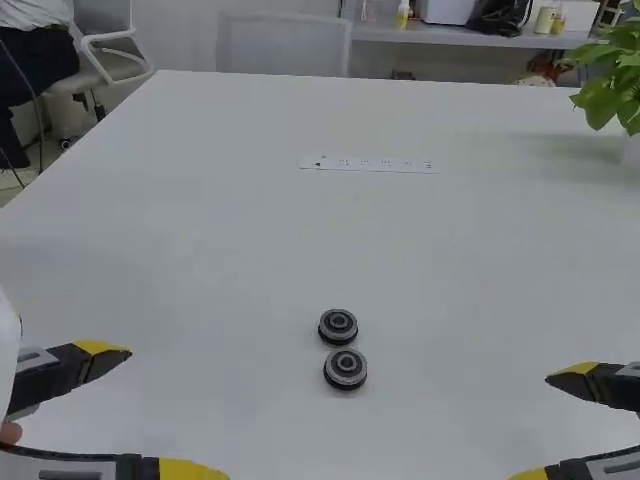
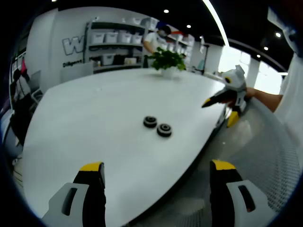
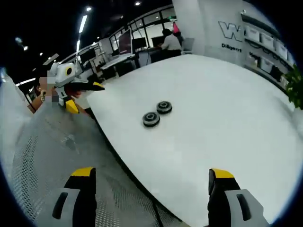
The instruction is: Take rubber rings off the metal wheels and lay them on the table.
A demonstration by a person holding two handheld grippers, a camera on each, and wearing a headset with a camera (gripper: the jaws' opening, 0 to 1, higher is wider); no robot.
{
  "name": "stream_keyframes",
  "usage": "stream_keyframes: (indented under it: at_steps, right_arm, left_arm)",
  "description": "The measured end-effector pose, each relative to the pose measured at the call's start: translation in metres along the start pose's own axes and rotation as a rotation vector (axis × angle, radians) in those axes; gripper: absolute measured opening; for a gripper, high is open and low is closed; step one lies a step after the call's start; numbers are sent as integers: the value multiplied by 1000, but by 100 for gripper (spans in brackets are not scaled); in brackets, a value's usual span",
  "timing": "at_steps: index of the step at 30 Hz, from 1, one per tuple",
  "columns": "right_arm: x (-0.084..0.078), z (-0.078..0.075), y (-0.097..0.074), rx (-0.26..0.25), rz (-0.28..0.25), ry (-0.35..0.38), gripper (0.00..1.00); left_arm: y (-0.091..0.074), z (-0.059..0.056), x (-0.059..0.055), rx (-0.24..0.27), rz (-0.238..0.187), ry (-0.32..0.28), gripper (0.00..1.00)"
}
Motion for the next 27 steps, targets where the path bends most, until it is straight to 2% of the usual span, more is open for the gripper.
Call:
stream_keyframes:
  at_steps: [7,12,27]
  right_arm:
    - [-1,0,0,7,3,2,96]
    - [-3,1,1,14,17,-8,97]
    - [1,-2,0,-2,-4,-1,99]
  left_arm:
    - [1,1,-2,4,18,15,97]
    - [1,1,-2,5,15,8,97]
    - [2,0,-3,-13,12,-6,98]
Point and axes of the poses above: the centre of the closed fingertips' face, and the gripper's own axes: y roughly forward along the fingers, z roughly to its left, x roughly out of its top, the point moved 1 cm from there along -y, roughly backward along the fingers, and after that the axes turned 2 degrees about -z, right-handed, at the moved point
